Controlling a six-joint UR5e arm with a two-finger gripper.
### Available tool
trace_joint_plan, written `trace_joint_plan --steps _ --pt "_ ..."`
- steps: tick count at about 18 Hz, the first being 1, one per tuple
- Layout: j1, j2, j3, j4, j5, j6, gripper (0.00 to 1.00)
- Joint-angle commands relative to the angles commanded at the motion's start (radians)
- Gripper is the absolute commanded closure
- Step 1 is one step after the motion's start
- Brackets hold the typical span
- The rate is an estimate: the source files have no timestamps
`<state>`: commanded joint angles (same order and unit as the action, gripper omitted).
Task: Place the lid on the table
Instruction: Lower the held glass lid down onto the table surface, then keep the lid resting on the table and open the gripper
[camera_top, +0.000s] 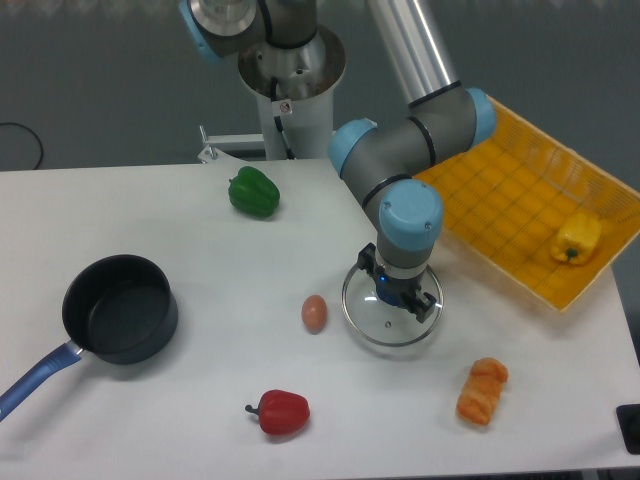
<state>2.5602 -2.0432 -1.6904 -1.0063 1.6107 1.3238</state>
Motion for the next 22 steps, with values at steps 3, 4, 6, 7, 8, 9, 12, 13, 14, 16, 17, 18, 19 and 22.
trace_joint_plan --steps 3,4,6,7,8,9,12,13,14,16,17,18,19,22 --pt "0.000 -0.008 0.000 0.002 0.000 0.002 0.51" --pt "0.000 -0.009 0.000 0.002 0.000 0.002 0.51" --pt "0.002 -0.017 0.000 0.005 0.000 0.002 0.51" --pt "0.000 -0.018 0.000 0.009 0.000 0.002 0.51" --pt "0.000 -0.020 0.000 0.014 0.000 0.002 0.51" --pt "0.000 -0.023 0.000 0.015 0.000 0.002 0.51" --pt "0.000 -0.032 0.000 0.028 0.000 0.005 0.51" --pt "0.000 -0.032 0.000 0.028 0.000 0.005 0.51" --pt "0.000 -0.034 0.002 0.029 0.000 0.005 0.51" --pt "0.002 -0.040 0.006 0.029 0.000 0.005 0.51" --pt "0.000 -0.041 0.008 0.029 0.000 0.005 0.51" --pt "0.000 -0.043 0.008 0.031 0.000 0.005 0.51" --pt "0.002 -0.046 0.008 0.031 0.000 0.005 0.51" --pt "0.000 -0.049 0.008 0.034 0.000 0.003 0.51"
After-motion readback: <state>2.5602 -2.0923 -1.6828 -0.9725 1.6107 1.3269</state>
